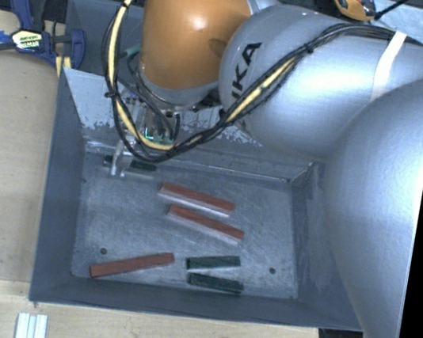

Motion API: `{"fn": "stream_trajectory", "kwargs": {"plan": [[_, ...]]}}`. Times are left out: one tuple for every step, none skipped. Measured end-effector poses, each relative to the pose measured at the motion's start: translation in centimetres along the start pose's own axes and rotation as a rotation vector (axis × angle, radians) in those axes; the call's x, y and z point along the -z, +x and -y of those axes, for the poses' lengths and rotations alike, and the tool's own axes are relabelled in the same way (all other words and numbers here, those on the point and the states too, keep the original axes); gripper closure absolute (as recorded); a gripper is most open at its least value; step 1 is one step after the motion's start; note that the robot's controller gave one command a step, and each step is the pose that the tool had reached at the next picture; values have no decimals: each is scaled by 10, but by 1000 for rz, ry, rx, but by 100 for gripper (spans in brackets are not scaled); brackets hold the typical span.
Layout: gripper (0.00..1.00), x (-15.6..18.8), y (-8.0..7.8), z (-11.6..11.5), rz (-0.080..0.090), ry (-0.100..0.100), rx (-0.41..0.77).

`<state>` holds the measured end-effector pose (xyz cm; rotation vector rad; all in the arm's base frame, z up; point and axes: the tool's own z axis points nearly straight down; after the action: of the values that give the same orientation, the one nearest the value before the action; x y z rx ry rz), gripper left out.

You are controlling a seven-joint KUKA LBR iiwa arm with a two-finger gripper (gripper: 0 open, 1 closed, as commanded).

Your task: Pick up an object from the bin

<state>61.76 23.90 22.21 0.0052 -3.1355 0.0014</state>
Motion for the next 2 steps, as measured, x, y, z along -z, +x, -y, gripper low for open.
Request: {"fn": "stream_trajectory", "kwargs": {"plan": [[0,6,-2,1,9,-2,-3],[0,-54,13,37,13,-3,64]]}}
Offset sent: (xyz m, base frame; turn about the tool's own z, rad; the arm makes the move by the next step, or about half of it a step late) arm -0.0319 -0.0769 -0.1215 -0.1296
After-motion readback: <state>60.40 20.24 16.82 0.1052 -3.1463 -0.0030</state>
